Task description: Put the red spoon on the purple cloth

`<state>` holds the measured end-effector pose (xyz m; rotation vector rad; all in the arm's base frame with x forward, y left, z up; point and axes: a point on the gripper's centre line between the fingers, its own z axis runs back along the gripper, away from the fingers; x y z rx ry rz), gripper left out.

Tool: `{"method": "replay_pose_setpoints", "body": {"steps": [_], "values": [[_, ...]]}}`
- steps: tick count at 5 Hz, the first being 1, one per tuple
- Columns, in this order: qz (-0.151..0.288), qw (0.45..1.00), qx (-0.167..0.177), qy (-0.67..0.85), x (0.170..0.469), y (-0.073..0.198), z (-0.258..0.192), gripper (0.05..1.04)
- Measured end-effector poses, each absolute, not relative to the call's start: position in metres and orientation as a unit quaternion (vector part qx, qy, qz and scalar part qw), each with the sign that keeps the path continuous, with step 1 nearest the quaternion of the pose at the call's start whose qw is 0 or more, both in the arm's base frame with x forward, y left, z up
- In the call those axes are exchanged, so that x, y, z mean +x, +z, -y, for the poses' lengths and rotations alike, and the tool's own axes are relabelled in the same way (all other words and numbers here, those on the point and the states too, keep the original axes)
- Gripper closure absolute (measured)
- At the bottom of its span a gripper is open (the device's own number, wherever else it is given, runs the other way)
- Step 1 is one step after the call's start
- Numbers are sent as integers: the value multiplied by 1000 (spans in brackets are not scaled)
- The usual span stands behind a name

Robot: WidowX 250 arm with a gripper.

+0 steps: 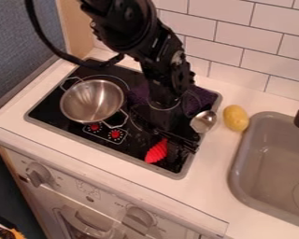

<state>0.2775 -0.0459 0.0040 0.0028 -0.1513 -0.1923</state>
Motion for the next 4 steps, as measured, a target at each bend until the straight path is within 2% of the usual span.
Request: {"method": "replay_pose_setpoints", "body": {"steps": [1,3,4], "values": [[74,993,-4,-94,272,9,53,619],[136,987,-28,-78,278,54,57,623],[158,985,-28,-65,286,77,53,623]]}}
